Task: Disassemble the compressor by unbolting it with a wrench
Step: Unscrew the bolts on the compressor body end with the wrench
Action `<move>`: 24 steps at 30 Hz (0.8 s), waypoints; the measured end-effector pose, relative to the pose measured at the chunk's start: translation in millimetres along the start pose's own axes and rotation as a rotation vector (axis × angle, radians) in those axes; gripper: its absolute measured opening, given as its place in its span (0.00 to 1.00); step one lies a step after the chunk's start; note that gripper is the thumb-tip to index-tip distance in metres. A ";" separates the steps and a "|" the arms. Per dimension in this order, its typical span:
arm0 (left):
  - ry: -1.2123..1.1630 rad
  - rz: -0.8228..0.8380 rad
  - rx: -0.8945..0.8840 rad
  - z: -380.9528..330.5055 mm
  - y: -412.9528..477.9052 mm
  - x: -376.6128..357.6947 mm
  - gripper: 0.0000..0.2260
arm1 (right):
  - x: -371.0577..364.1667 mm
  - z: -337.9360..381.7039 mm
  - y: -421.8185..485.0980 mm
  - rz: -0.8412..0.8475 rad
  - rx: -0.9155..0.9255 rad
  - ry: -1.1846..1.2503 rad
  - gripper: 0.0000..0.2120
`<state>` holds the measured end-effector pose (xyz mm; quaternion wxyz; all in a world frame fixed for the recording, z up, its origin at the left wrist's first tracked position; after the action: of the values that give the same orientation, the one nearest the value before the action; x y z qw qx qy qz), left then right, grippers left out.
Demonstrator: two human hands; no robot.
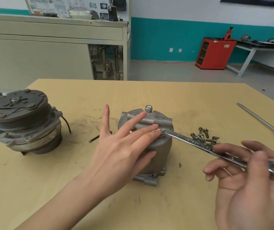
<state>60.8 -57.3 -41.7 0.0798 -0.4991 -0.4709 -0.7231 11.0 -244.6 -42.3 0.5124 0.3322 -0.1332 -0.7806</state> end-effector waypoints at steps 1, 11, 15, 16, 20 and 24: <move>-0.024 0.012 0.024 1.5 0.0 1.9 0.19 | -1.2 -3.1 0.6 -0.016 -0.012 0.004 0.09; -0.416 0.238 0.476 31.9 17.1 1.6 0.50 | 2.8 -22.5 40.3 0.070 -0.182 0.158 0.14; -0.398 0.271 0.478 35.3 15.0 -1.9 0.49 | 4.9 -42.2 82.8 0.192 -0.397 0.196 0.12; -0.391 0.279 0.481 35.4 14.9 -1.9 0.49 | 2.3 -47.5 94.8 0.240 -0.454 0.208 0.11; -0.354 0.293 0.494 34.0 14.0 -2.1 0.49 | -17.4 -66.7 131.8 0.283 -0.693 0.198 0.05; -0.338 0.299 0.499 33.5 13.9 -1.8 0.49 | -47.9 -75.6 157.1 0.064 -0.790 0.254 0.05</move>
<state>91.5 -40.0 -32.8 0.2254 -0.6405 -0.5616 -0.4728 184.4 -261.1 6.0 0.6367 0.1994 0.2305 -0.7083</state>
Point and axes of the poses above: each hand's wrist, its own y-axis towards the middle knuckle, its own x-axis out of the back of the hand, z = x × y, the point moved 1 cm from there along y, towards the middle knuckle, and after that the axes turned 8 degrees about z, right-handed, at the moved point
